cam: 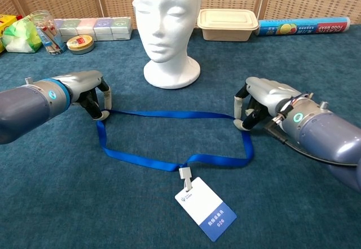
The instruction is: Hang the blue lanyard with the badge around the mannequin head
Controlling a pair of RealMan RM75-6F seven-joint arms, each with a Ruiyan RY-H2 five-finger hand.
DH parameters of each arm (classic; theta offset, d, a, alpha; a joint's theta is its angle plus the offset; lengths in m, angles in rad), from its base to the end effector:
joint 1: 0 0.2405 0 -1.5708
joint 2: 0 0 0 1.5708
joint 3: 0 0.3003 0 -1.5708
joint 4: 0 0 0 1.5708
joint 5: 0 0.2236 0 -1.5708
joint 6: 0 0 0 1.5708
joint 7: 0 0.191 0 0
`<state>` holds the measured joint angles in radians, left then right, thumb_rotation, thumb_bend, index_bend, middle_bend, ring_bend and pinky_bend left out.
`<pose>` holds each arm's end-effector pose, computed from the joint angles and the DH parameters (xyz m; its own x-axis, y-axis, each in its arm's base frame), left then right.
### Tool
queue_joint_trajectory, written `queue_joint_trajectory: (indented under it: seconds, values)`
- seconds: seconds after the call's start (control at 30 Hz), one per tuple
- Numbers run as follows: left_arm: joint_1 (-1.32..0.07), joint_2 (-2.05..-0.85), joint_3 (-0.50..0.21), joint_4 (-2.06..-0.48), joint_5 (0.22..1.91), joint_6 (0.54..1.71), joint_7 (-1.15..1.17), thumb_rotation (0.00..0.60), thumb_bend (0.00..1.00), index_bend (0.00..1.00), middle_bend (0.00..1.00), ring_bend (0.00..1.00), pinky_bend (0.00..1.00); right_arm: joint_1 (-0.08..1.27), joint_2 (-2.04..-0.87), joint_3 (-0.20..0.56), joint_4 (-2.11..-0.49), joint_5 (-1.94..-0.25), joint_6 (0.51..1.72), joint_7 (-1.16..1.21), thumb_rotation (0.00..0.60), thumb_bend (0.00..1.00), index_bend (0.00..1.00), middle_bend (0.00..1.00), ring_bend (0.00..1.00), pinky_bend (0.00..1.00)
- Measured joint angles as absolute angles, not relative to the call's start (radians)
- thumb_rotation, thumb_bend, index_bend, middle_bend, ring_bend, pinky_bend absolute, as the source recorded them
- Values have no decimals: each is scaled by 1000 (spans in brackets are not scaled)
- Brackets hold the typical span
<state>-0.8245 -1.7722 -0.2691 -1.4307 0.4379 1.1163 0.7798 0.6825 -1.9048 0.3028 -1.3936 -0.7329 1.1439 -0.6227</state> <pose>-0.1896 0.4191 -0.1070 0.3805 0.4337 0.8167 0.8992 0.0329 -0.4364 -0.1727 -0.3892 -0.1325 0.2403 -0.3445 0.9075 -0.9658 0.0086 0.2590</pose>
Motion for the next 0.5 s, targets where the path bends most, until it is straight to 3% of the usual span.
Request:
queue_joint_trajectory:
  seconds: [0.5]
  values:
    - [-776,-1714,-262,-1536,548,1160,677,600,480,635,1000,1000,1000,664,-1869,300,-1481,-766,1168,-589,600,508,657,986,1000,1000]
